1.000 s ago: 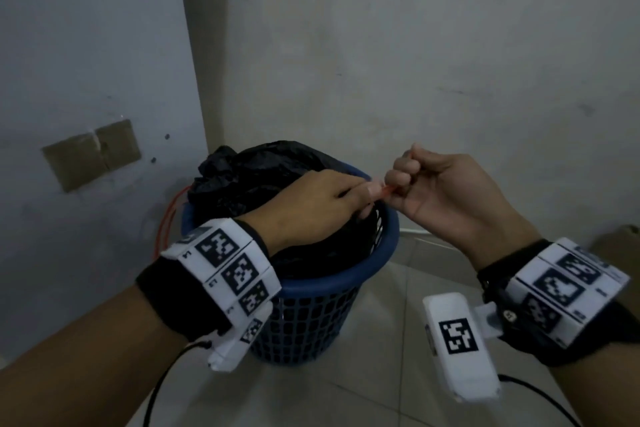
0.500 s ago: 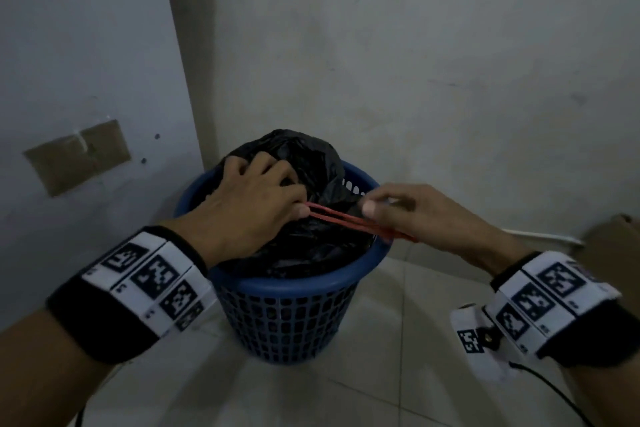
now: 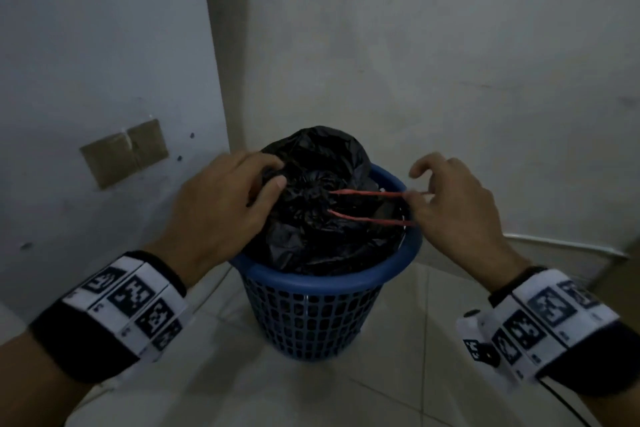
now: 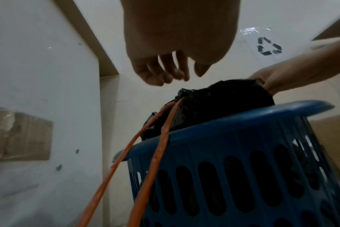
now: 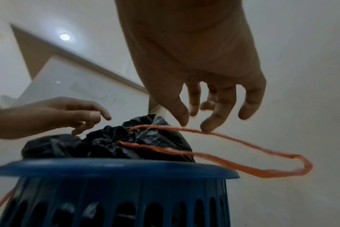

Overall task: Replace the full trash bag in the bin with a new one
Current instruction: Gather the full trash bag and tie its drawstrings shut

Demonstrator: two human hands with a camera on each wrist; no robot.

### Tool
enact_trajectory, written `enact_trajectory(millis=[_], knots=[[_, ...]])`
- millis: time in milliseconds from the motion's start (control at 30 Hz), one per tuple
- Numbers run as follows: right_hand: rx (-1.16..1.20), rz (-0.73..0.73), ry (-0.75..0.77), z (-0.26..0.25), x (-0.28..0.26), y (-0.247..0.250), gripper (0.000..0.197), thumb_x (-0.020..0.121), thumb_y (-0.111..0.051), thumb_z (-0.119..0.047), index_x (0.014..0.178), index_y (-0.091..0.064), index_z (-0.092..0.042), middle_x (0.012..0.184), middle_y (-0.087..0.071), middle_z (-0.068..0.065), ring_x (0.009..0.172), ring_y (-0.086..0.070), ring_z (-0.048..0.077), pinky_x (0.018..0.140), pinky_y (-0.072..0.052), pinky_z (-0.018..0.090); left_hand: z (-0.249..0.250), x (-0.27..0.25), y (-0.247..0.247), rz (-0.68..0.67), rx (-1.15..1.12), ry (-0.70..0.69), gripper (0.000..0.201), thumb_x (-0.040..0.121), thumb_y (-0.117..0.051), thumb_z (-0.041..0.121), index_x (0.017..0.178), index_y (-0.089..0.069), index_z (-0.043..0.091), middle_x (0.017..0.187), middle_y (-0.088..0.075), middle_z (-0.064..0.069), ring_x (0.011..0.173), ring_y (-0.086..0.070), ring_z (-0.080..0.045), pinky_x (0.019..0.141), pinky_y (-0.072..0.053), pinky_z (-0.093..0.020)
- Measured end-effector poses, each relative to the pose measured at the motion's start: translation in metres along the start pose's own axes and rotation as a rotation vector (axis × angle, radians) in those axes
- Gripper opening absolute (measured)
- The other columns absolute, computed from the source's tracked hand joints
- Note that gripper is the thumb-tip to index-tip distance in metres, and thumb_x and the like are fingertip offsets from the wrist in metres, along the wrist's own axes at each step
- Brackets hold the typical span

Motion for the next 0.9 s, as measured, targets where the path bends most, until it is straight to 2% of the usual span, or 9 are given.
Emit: enact_trajectory(millis=[100,167,300,433,500,567,667,800,900], knots=[[0.177,0.060,0.086,-0.027,-0.013,0.003,0.014,0.096,-0.050,-0.041,0.105,-0.049,-0.030,0.062,-0.057,-0.002,0.053,-0.052,0.013,0.051,-0.038,0.031,-0.028,-0.009,-0.007,-0.159,0.000,0.288,0.055,0.093,-0.028,0.064,0.105,-0.065,0.026,0.068,-0.063,0.005,0.064,-0.060,-0.017,0.057,-0.048,-0.030],[0.314,-0.143,-0.016,-0.034,-0.021,-0.019,0.024,0.097,-0.044,-0.047,0.116,-0.050,-0.033,0.070,-0.065,0.004,0.054,-0.057,0.014,0.049,-0.045,0.031,-0.039,-0.017,-0.020,-0.332,-0.075,0.428,0.060,0.094,-0.025,0.063,0.097,-0.066,0.019,0.072,-0.069,-0.005,0.068,-0.064,-0.021,0.067,-0.054,-0.036],[0.547,-0.536,-0.250,-0.039,-0.039,-0.062,0.052,0.099,-0.040,-0.048,0.147,-0.027,-0.035,0.064,-0.070,0.003,0.039,-0.055,0.016,0.039,-0.043,0.022,-0.048,-0.028,-0.035,-0.473,-0.237,0.609,0.076,0.097,-0.023,0.058,0.055,-0.060,0.007,0.047,-0.064,-0.005,0.052,-0.062,-0.020,0.061,-0.049,-0.029],[0.460,-0.576,-0.297,-0.039,-0.036,-0.062,0.040,0.098,-0.038,-0.052,0.120,-0.053,-0.022,0.089,-0.073,0.005,0.048,-0.062,0.025,0.051,-0.056,0.036,-0.053,-0.023,-0.022,-0.396,-0.095,0.620,0.078,0.094,-0.024,0.064,0.065,-0.062,0.003,0.056,-0.066,-0.009,0.057,-0.063,-0.023,0.062,-0.052,-0.033],[0.459,-0.508,-0.289,-0.037,-0.034,-0.056,0.033,0.098,-0.039,-0.052,0.103,-0.057,-0.025,0.084,-0.072,0.011,0.052,-0.066,0.028,0.056,-0.059,0.042,-0.050,-0.016,-0.012,-0.307,0.028,0.556,0.074,0.091,-0.026,0.068,0.061,-0.057,0.008,0.058,-0.060,-0.009,0.058,-0.058,-0.023,0.053,-0.043,-0.030],[0.413,-0.314,-0.184,-0.037,-0.028,-0.041,0.029,0.098,-0.040,-0.050,0.092,-0.059,-0.029,0.066,-0.067,0.004,0.052,-0.065,0.023,0.058,-0.058,0.042,-0.046,-0.010,-0.003,-0.211,0.101,0.479,0.066,0.088,-0.030,0.071,0.056,-0.051,0.017,0.057,-0.056,-0.004,0.058,-0.055,-0.020,0.049,-0.037,-0.028],[0.410,-0.012,-0.025,-0.038,-0.020,-0.018,0.029,0.098,-0.045,-0.045,0.074,-0.057,-0.034,0.064,-0.061,-0.004,0.063,-0.064,0.017,0.063,-0.053,0.040,-0.039,0.000,0.007,-0.038,0.010,0.356,0.049,0.090,-0.042,0.063,0.068,-0.060,0.024,0.065,-0.063,0.003,0.063,-0.059,-0.014,0.058,-0.048,-0.032],[0.771,0.143,-0.021,-0.042,-0.012,-0.003,0.020,0.099,-0.051,-0.015,0.093,-0.068,-0.023,0.084,-0.071,-0.006,0.083,-0.068,0.008,0.075,-0.058,0.031,-0.017,0.015,0.008,0.077,-0.435,0.290,0.013,0.099,-0.049,0.023,0.088,-0.056,0.025,0.090,-0.068,0.012,0.084,-0.062,0.005,0.074,-0.049,-0.016],[0.997,0.111,-0.026,-0.054,-0.009,-0.002,0.025,0.101,-0.042,-0.005,0.102,-0.062,-0.020,0.085,-0.069,-0.002,0.083,-0.069,0.009,0.071,-0.056,0.022,0.003,0.028,0.004,0.109,-0.670,0.318,0.015,0.099,-0.043,0.006,0.098,-0.049,0.020,0.101,-0.070,0.011,0.100,-0.062,0.002,0.090,-0.047,-0.017]])
Point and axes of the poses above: each hand's wrist, its own x-axis towards the middle knuckle, its own y-axis out of the back of the hand, z = x × y, the point moved 8 cm from there along x, towards the middle knuckle
